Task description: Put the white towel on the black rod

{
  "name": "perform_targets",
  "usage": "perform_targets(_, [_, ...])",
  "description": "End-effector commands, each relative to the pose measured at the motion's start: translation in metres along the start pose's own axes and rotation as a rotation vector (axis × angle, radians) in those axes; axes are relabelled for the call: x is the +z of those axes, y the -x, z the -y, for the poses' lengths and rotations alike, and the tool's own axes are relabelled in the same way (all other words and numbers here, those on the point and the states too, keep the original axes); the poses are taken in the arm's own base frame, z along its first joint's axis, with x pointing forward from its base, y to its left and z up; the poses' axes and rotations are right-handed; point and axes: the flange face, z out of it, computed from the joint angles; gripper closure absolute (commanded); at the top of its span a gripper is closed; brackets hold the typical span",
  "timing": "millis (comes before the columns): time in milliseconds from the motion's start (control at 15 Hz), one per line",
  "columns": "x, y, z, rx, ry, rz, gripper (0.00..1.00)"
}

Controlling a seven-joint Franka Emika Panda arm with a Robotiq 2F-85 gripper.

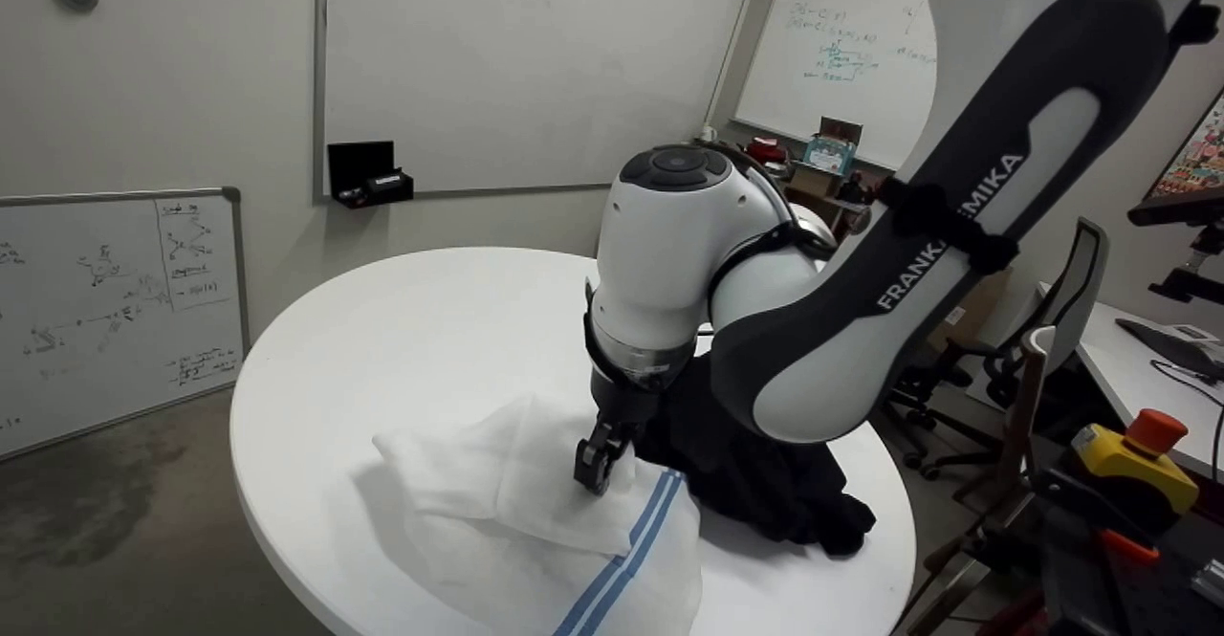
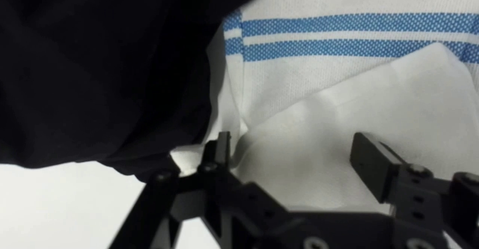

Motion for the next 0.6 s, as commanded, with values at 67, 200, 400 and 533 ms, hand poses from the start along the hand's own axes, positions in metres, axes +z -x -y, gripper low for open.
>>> perform_targets(67, [0.0115,-0.0120,0.0058,0.016,0.027,0.020,0.56])
perform_targets(200, [0.0123,-0.0138,0.0068,0.017,0.031,0.025,0.72])
perform_targets(400, [0.0104,-0.0148,0.0073,0.021,0.035,0.032,0.95])
perform_targets(533, [0.0059,-0.0138,0.0068,0.026,0.041,0.036,1.00])
